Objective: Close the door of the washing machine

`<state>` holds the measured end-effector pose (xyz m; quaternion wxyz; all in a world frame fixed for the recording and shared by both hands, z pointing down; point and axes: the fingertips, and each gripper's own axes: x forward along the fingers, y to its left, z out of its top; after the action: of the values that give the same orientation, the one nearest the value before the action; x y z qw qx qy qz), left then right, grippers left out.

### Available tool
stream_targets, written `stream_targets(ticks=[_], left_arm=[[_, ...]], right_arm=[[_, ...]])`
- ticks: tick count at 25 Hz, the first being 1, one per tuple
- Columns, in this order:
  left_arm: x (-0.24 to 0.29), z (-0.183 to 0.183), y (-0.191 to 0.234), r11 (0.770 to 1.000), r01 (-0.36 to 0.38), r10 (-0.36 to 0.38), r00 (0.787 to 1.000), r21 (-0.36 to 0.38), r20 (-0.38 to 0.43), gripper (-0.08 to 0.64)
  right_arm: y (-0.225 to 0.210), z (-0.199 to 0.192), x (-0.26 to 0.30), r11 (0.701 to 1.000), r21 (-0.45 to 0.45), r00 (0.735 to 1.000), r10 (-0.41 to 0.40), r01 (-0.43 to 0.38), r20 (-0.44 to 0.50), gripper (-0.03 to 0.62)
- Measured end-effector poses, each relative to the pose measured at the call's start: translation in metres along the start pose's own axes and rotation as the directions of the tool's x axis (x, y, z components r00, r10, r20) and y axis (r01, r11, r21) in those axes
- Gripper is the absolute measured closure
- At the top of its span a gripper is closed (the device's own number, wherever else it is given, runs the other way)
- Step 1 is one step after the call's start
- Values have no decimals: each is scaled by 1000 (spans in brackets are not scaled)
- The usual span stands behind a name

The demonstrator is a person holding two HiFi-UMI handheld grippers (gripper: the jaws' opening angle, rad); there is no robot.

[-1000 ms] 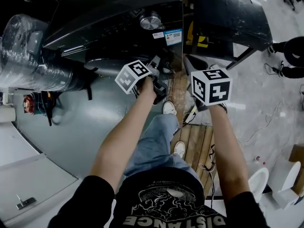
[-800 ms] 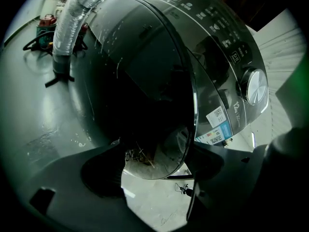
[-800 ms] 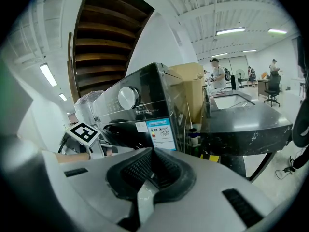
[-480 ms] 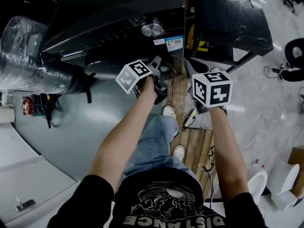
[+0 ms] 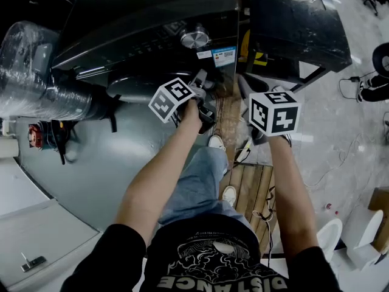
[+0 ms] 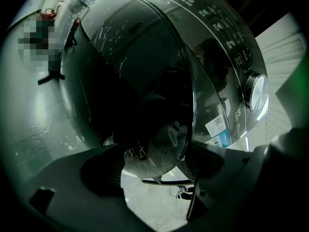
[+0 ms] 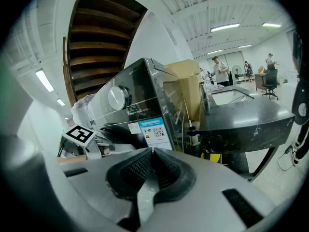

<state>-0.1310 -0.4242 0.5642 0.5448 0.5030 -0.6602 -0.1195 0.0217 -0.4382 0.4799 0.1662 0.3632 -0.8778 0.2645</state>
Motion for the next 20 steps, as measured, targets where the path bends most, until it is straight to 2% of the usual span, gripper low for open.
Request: stream_targets(ticks=[8, 20], left_arm=[[3, 0, -1, 1000, 9, -9, 1000, -9, -15, 173], [7, -1, 1, 998, 32, -31, 999, -58, 9, 152]], right_arm=[[-3, 0, 6, 1000, -4, 1000, 0, 0, -8, 569], [-7, 3, 9, 1000, -8, 1000, -1, 1, -9, 569]])
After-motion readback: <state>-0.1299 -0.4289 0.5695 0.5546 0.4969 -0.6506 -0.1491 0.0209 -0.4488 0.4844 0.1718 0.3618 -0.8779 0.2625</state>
